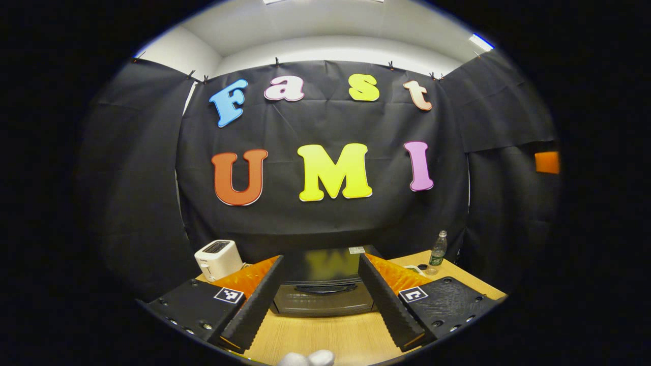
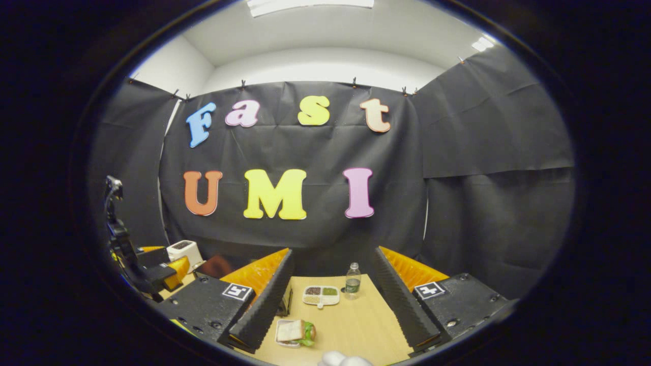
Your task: Open the electric oven with the left hand, put the food in, and close the electric oven.
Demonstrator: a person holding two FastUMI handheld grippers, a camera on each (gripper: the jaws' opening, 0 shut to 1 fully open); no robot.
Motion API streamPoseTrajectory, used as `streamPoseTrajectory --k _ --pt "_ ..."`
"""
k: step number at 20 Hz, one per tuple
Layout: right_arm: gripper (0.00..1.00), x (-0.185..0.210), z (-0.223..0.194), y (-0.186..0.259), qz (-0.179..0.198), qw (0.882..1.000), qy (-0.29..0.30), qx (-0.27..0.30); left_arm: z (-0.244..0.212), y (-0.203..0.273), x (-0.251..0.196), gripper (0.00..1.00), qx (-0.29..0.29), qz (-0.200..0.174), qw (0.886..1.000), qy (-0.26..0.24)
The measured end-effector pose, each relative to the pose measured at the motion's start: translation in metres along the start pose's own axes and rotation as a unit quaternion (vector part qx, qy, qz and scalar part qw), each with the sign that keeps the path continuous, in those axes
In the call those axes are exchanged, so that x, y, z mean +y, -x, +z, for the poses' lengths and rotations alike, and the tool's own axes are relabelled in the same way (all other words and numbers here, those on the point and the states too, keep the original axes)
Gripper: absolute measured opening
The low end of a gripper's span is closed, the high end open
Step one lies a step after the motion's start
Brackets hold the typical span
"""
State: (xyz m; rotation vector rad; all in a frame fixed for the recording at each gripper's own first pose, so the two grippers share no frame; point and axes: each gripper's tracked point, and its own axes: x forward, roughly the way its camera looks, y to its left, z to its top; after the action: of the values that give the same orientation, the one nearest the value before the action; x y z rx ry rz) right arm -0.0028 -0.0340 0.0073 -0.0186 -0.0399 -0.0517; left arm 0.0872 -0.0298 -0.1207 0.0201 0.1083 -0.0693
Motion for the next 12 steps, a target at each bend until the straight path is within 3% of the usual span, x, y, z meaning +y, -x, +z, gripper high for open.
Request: streamPoseTrajectory --k 12 --pt "0.91 -0.041 -0.020 0.023 -0.080 0.996 0.034 0.038 -0.110 -0.116 -0.003 0.95 0.096 0.010 0.995 0.018"
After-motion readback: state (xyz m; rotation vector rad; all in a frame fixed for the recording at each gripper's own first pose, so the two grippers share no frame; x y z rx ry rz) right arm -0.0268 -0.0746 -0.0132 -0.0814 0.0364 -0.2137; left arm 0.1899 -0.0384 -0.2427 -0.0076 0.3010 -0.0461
